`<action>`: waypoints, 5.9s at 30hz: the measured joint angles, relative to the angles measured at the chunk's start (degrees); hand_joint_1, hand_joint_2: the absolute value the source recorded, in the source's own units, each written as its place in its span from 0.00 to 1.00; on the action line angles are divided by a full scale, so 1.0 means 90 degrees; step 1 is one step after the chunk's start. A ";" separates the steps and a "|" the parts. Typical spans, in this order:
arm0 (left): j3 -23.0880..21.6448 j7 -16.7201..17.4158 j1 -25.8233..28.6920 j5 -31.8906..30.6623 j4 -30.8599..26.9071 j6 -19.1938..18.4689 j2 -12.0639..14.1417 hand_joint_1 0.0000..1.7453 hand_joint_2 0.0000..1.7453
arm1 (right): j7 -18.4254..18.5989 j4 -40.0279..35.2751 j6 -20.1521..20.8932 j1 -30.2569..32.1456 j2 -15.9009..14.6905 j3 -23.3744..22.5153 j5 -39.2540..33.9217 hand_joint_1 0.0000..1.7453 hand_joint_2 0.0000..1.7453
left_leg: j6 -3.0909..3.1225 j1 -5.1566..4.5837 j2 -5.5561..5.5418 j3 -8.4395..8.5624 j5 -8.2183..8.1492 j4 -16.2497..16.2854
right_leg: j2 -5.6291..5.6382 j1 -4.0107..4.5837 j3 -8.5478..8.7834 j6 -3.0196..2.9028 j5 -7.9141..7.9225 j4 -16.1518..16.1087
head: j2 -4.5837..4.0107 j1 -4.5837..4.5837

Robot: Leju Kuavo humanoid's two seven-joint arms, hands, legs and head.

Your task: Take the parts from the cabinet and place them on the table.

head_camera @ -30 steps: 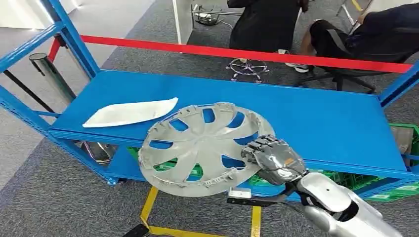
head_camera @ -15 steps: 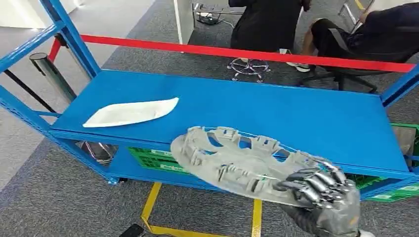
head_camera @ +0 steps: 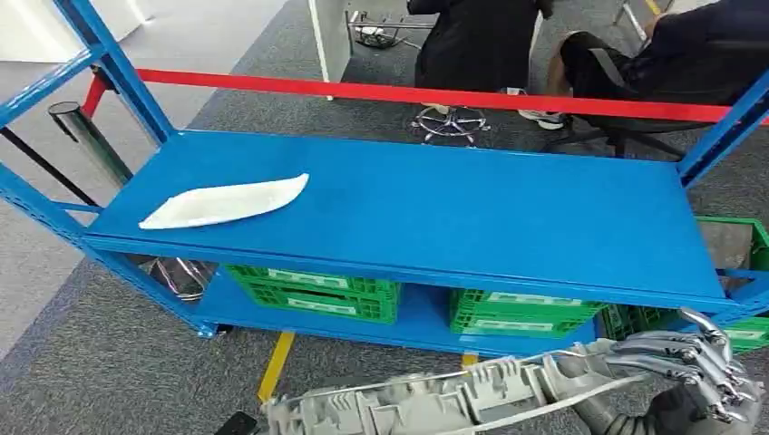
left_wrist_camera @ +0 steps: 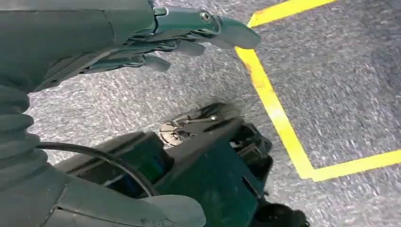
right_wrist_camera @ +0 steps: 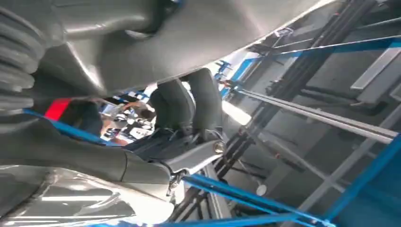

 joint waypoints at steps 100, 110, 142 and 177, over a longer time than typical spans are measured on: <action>0.1134 -0.1098 0.0422 0.1377 0.0151 0.0180 -0.0250 0.00 1.00 | -0.0452 0.1712 0.2922 -0.0559 0.0889 -0.1421 -0.3667 1.00 1.00 | -0.0088 -0.0039 -0.0118 -0.0780 -0.0511 0.1801 | -0.0413 0.0196 0.0158 -0.0388 0.0163 -0.0474 | 0.0000 -0.0146; 0.1200 -0.0877 0.0449 0.1333 0.0151 0.0449 -0.0340 0.00 1.00 | -0.0461 0.1906 0.3077 -0.0854 0.0996 -0.1472 -0.3621 1.00 1.00 | 0.0264 -0.0056 0.0119 0.0558 -0.0268 -0.0400 | -0.0402 0.0126 -0.0142 -0.0061 0.0029 -0.0114 | 0.0000 -0.0129; 0.1049 -0.0731 0.0412 0.1171 0.0158 0.0520 -0.0394 0.00 1.00 | -0.0362 0.1972 0.2992 -0.0969 0.0996 -0.1467 -0.3500 1.00 1.00 | 0.0417 -0.0163 -0.0005 0.0240 -0.0174 -0.0204 | -0.0185 0.0112 -0.0526 -0.0045 -0.0339 0.0690 | 0.0000 -0.0114; 0.0617 -0.0626 0.0306 0.0862 0.0160 0.0347 -0.0333 0.00 1.00 | 0.0382 0.2354 0.3181 -0.2555 0.0779 -0.0660 -0.2822 1.00 1.00 | 0.0404 -0.0142 -0.0444 0.0100 -0.0161 -0.0076 | -0.0044 0.0077 -0.1185 -0.0005 -0.0367 0.1705 | 0.0000 -0.0126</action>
